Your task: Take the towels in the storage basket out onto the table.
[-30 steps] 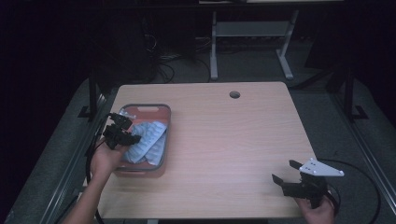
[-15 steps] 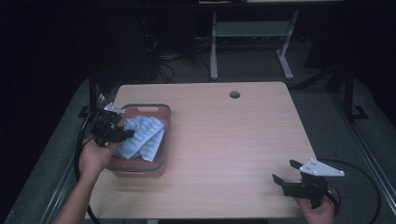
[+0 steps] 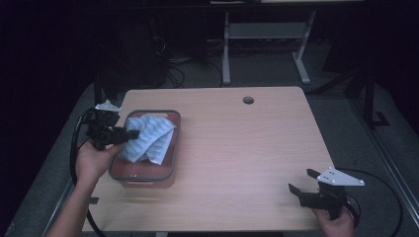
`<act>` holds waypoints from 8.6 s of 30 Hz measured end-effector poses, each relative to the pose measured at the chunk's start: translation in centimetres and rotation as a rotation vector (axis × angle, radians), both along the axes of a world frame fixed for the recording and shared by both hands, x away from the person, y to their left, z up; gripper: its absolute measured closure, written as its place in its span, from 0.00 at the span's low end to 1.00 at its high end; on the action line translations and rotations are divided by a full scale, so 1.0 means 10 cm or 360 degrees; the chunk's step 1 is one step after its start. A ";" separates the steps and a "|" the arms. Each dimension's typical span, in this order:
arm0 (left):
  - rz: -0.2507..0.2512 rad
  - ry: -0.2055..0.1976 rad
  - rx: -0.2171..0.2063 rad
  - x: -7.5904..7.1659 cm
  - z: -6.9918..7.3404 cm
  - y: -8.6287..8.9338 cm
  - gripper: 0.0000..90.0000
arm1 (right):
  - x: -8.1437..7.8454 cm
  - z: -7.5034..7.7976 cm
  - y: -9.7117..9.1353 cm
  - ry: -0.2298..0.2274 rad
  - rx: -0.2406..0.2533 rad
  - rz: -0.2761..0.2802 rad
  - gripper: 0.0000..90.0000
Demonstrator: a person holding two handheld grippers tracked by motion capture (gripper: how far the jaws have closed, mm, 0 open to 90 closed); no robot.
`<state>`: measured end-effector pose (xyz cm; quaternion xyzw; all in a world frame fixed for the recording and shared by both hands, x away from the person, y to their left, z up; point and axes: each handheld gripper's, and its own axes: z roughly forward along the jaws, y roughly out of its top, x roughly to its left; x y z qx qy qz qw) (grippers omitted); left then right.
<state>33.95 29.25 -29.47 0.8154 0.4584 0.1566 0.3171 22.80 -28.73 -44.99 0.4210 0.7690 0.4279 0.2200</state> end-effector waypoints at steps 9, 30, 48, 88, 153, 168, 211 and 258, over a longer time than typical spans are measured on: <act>-0.0012 -0.0019 -0.0015 -0.02 0.14 -0.02 0.83 | 0.01 0.00 0.00 -0.0001 -0.0004 -0.0001 0.16; -0.0086 -0.0065 -0.0030 -0.02 0.42 -0.17 0.83 | 0.02 -0.01 -0.01 0.0005 0.0006 -0.0011 0.16; -0.0187 -0.0027 -0.0040 0.11 0.39 -0.54 0.83 | 0.02 0.00 -0.02 0.0008 0.0014 -0.0009 0.16; -0.0361 0.0018 -0.0013 0.39 0.37 -1.25 0.83 | 0.01 0.01 -0.06 0.0007 0.0031 -0.0024 0.16; -0.0585 0.0188 -0.0061 0.67 -0.33 -2.54 0.83 | 0.01 0.01 -0.03 0.0004 0.0015 0.0012 0.16; -0.0568 0.0271 -0.0090 0.72 -0.60 -2.70 0.82 | 0.03 0.00 0.02 0.0023 -0.0002 0.0027 0.16; -0.0467 0.0258 -0.0184 0.69 -0.84 -2.70 0.57 | 0.05 -0.01 0.06 0.0032 -0.0033 0.0048 0.16; -0.0460 0.0189 -0.0234 0.32 -0.75 -2.26 0.47 | 0.13 -0.02 0.15 0.0044 -0.0093 0.0058 0.16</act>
